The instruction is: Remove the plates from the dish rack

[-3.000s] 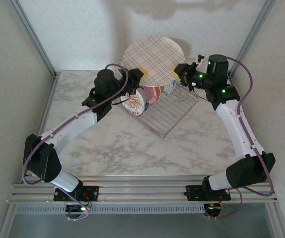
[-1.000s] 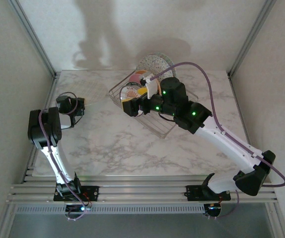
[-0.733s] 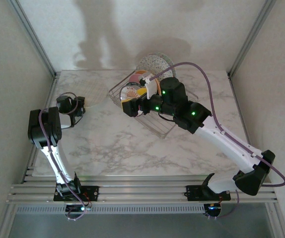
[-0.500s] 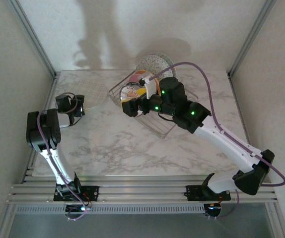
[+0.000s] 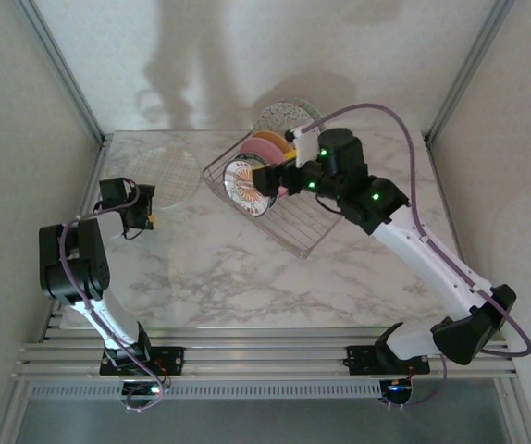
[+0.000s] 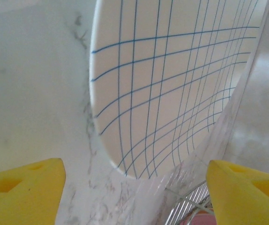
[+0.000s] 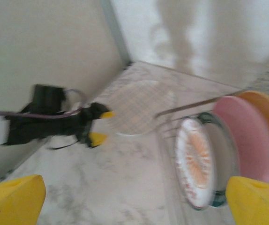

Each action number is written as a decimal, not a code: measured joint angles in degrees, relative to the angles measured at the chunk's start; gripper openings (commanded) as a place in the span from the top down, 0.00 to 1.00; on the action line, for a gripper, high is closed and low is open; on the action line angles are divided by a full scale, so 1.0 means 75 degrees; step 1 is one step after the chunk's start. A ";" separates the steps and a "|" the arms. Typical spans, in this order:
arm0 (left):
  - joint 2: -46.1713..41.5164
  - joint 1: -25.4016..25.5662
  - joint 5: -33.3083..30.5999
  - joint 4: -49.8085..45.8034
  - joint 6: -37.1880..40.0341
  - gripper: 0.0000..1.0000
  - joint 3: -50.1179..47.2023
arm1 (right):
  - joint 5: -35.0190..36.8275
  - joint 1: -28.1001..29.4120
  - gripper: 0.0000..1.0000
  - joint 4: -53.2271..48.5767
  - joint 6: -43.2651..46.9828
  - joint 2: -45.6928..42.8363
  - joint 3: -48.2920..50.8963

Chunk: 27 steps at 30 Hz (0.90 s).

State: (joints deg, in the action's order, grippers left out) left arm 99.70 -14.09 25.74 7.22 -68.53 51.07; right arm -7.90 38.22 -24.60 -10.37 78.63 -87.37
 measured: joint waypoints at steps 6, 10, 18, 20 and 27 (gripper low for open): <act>-0.1413 0.0321 -0.0259 -0.0653 -0.0035 0.21 -0.0361 | 0.0475 -0.1964 0.03 -0.0233 -0.0108 0.0003 -0.0134; -0.2655 0.0997 -0.0571 -0.0953 -0.0055 0.21 -0.0475 | 0.0344 -0.3045 0.06 0.0026 -0.0338 0.0396 -0.0152; -0.4884 0.2457 -0.0959 -0.1186 0.0146 0.23 -0.0752 | -0.1658 -0.4176 0.16 0.1926 0.0402 0.2162 0.0029; -0.5289 0.2751 -0.0950 -0.1180 0.0344 0.23 -0.0804 | -0.2244 -0.4351 0.17 0.2407 0.0857 0.2474 0.0146; -0.6671 0.3354 -0.0606 -0.1037 0.1070 0.22 -0.1029 | -0.3791 -0.4704 0.22 0.3098 0.1880 0.3614 -0.0219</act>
State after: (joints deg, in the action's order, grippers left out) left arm 49.67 11.07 21.19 -0.56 -60.51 43.35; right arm -36.34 2.94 -1.37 3.73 105.73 -89.01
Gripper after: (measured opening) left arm 0.778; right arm 0.793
